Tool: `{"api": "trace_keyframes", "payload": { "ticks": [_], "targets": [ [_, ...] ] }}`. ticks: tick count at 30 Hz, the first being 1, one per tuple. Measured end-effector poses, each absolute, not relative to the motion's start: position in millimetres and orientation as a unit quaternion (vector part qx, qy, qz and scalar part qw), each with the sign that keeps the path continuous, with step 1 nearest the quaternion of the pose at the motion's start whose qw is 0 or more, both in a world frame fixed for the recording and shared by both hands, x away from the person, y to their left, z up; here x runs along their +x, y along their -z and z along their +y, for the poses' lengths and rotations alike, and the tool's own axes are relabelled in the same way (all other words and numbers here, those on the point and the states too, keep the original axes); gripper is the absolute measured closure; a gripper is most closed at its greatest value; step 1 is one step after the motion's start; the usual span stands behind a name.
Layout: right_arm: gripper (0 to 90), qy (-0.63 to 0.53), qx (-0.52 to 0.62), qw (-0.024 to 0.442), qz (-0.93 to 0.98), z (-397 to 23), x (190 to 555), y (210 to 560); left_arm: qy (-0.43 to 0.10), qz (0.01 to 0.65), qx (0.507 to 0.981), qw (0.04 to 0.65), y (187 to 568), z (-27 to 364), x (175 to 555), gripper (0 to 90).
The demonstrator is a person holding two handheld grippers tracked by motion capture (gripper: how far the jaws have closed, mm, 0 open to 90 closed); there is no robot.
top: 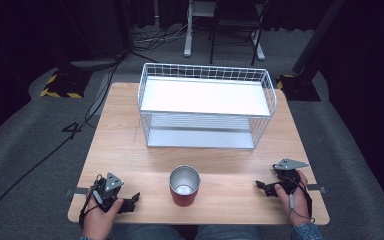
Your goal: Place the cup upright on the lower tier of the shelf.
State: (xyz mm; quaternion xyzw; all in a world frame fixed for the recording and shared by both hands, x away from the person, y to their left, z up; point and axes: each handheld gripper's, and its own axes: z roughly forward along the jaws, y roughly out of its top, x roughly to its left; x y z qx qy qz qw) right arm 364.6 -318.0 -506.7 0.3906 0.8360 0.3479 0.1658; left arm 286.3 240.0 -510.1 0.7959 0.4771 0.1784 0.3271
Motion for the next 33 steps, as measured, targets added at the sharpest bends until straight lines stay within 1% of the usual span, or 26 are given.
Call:
{"api": "trace_keyframes", "payload": {
  "ticks": [14, 23, 26, 28, 29, 30, 31, 32, 33],
  "targets": [
    [0.4, -0.348, 0.391, 0.166, 0.836, -318.0, 364.6, 506.7, -0.179, 0.479, 0.797, 0.321, 509.1, 237.5, 285.4, 0.1],
    [0.4, -0.348, 0.391, 0.166, 0.836, -318.0, 364.6, 506.7, -0.179, 0.48, 0.793, 0.329, 510.1, 237.5, 284.3, 0.3],
    [0.4, -0.348, 0.391, 0.166, 0.836, -318.0, 364.6, 506.7, -0.177, 0.484, 0.786, 0.342, 510.4, 238.4, 283.3, 0.8],
    [0.4, -0.348, 0.391, 0.166, 0.836, -318.0, 364.6, 506.7, -0.176, 0.489, 0.778, 0.353, 510.2, 239.0, 281.8, 3.6],
    [0.4, -0.348, 0.391, 0.166, 0.836, -318.0, 364.6, 506.7, -0.175, 0.486, 0.778, 0.359, 509.2, 239.7, 281.1, 7.7],
    [0.4, -0.348, 0.391, 0.166, 0.836, -318.0, 364.6, 506.7, -0.174, 0.482, 0.777, 0.365, 507.7, 240.3, 280.2, 15.1],
    [0.4, -0.348, 0.391, 0.166, 0.836, -318.0, 364.6, 506.7, -0.174, 0.482, 0.777, 0.365, 507.7, 240.3, 280.2, 18.9],
    [0.4, -0.348, 0.391, 0.166, 0.836, -318.0, 364.6, 506.7, -0.176, 0.483, 0.771, 0.376, 505.9, 239.8, 278.7, 14.9],
    [0.4, -0.348, 0.391, 0.166, 0.836, -318.0, 364.6, 506.7, -0.177, 0.48, 0.769, 0.384, 504.2, 239.6, 277.5, 13.4]
  ]
}}
